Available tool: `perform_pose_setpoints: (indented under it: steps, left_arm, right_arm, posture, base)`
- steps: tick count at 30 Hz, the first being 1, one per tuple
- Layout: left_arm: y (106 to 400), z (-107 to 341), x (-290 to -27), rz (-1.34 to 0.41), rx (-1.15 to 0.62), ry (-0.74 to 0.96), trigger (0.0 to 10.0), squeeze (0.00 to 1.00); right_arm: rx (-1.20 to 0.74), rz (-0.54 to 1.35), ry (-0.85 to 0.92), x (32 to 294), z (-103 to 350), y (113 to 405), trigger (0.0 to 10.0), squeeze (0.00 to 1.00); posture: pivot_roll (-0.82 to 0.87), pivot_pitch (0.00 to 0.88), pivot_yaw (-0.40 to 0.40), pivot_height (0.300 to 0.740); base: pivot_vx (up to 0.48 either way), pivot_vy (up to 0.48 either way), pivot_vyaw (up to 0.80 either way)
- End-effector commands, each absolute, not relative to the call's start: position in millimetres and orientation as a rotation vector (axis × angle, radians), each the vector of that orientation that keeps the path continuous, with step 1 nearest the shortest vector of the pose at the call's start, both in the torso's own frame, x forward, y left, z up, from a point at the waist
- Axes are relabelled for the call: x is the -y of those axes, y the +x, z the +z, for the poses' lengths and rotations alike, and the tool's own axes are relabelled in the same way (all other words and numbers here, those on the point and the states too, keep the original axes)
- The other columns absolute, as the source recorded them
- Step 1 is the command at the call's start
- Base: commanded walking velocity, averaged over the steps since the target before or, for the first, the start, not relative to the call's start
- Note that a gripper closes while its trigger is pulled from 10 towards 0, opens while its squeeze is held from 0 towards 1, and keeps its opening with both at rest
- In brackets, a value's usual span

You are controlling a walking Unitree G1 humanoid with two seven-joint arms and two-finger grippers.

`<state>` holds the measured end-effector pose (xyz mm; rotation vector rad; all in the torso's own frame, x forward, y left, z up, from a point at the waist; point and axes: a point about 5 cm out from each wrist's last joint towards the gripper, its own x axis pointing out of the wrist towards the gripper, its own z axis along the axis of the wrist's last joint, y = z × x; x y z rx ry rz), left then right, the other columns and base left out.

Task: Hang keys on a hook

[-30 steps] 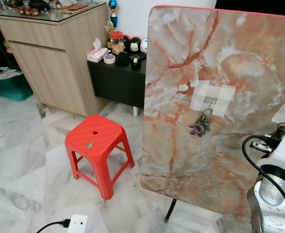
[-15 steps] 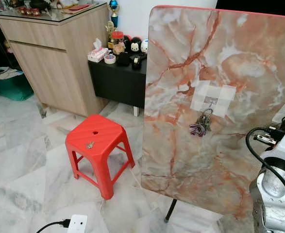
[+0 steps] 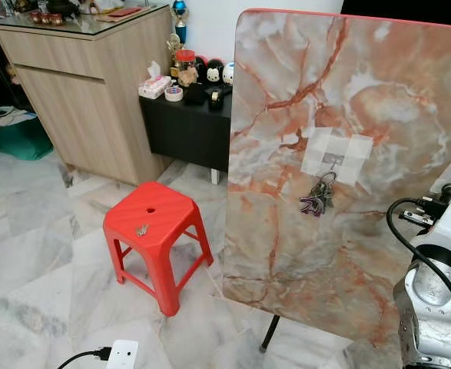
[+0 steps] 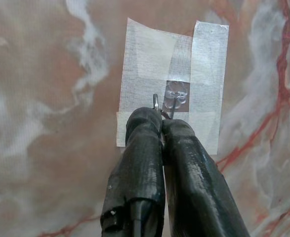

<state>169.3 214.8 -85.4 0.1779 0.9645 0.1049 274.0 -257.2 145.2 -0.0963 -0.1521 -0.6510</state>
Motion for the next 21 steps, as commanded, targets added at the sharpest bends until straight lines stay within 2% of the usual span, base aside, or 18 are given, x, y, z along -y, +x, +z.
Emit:
perform_pose_setpoints:
  steps: [1,11,21]
  left_arm:
    - [166,-87,-214,0.095,-0.982,0.183,10.0,0.0]
    - [167,-87,-215,0.094,-0.981,0.184,10.0,0.0]
    - [167,-87,-215,0.091,-0.981,0.185,10.0,0.0]
  right_arm:
    - [0.156,-0.663,-0.091,261,149,276,10.0,0.0]
    - [0.193,-0.741,-0.097,269,155,269,10.0,0.0]
    - [0.179,-0.737,-0.071,271,153,273,10.0,0.0]
  posture:
    - [0.0,0.0,-0.024,0.74]
    - [0.0,0.0,-0.022,0.74]
    - [0.0,0.0,-0.023,0.74]
  base:
    - [0.0,0.0,0.0]
    - [0.0,0.0,0.0]
    - [0.0,0.0,0.0]
